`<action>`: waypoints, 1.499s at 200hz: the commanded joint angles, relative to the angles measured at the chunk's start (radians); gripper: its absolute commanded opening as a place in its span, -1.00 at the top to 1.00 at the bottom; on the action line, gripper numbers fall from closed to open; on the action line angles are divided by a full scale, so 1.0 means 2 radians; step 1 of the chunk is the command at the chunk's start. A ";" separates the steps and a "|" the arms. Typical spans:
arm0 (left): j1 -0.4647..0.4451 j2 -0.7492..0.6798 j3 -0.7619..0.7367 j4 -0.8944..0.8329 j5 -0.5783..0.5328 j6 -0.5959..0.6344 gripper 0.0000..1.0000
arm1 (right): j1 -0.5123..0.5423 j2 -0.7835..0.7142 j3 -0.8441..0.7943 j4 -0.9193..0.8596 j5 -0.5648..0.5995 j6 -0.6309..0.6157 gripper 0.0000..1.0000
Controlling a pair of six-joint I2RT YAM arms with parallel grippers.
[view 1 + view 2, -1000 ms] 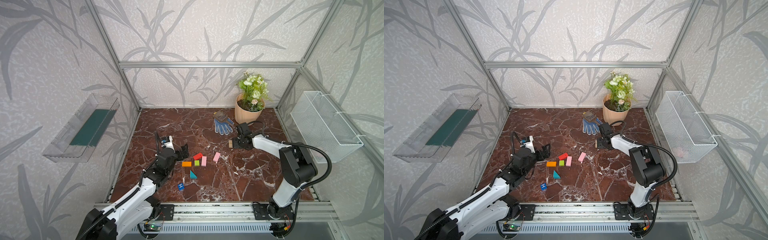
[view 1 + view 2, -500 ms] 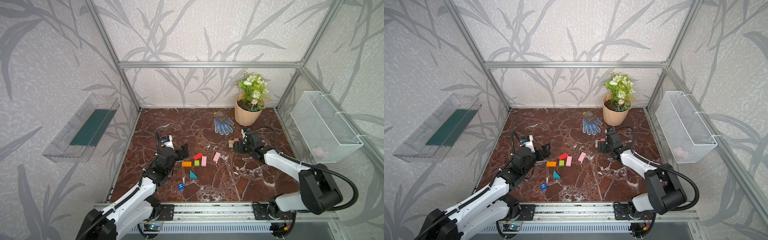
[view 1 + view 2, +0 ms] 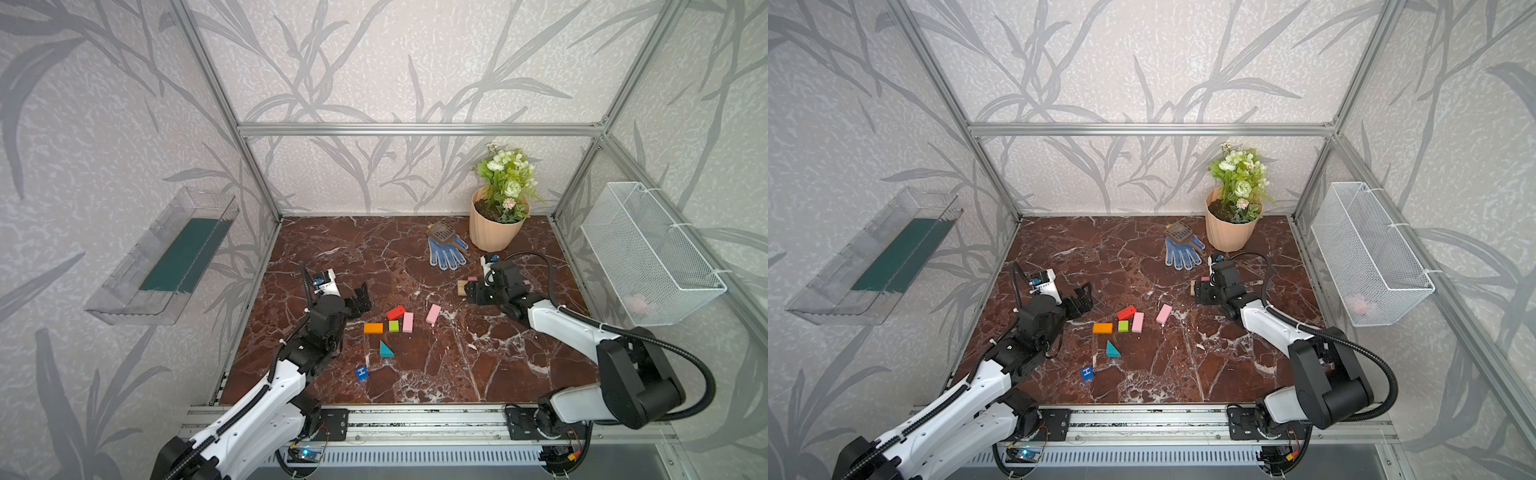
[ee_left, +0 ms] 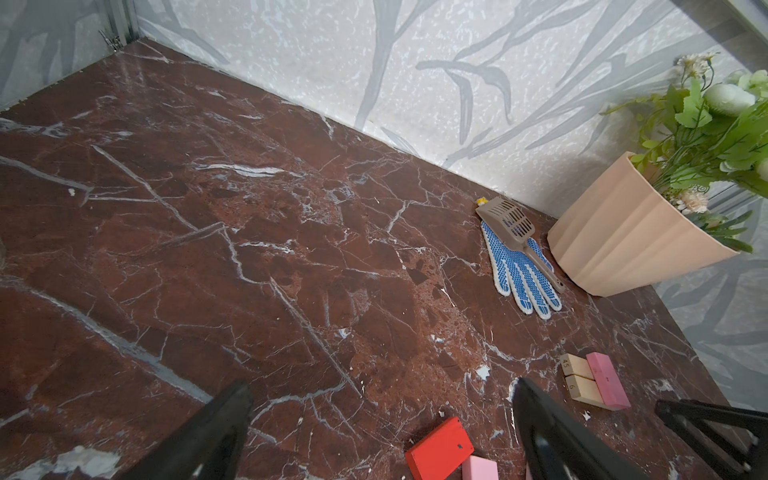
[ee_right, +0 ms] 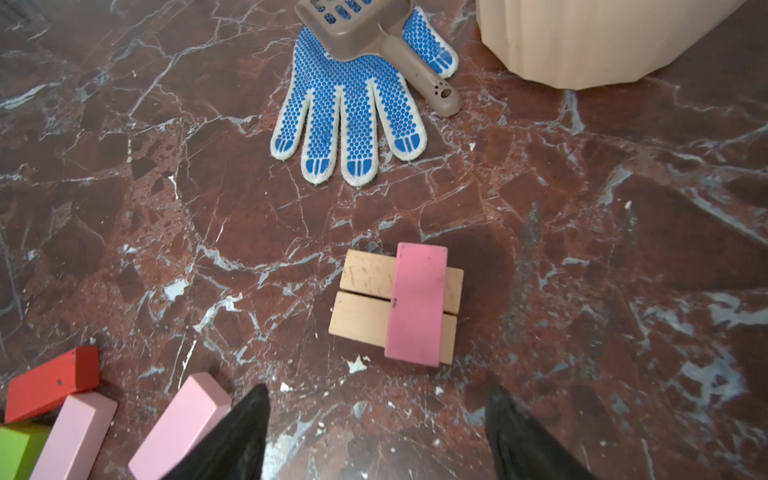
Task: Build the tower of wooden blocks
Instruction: 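Open the right gripper and raise it off the dark pink bar, then move the right gripper over the light pink bar among the colored blocks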
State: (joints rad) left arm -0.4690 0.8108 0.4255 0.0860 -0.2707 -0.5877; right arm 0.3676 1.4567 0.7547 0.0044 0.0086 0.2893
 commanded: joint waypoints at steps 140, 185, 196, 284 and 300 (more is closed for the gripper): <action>0.003 -0.001 -0.009 0.019 0.012 0.001 -0.99 | -0.003 0.068 0.028 -0.014 0.004 0.057 -0.49; 0.003 0.003 -0.010 0.023 0.013 0.001 -0.99 | 0.027 0.022 -0.004 0.006 0.008 0.059 -0.47; 0.003 0.006 -0.009 0.023 0.014 0.000 -0.98 | 0.055 -0.002 -0.001 -0.029 0.057 0.072 -0.50; 0.003 0.004 -0.003 0.016 0.018 0.001 -0.99 | 0.214 0.009 0.037 -0.103 0.117 0.207 -0.60; 0.003 -0.003 -0.006 0.017 0.016 0.002 -0.99 | 0.222 0.051 0.069 -0.124 0.115 0.207 -0.58</action>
State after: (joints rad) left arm -0.4679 0.8322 0.4160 0.1135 -0.2340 -0.5797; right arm 0.7879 1.4635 0.7967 -0.1509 0.2050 0.6594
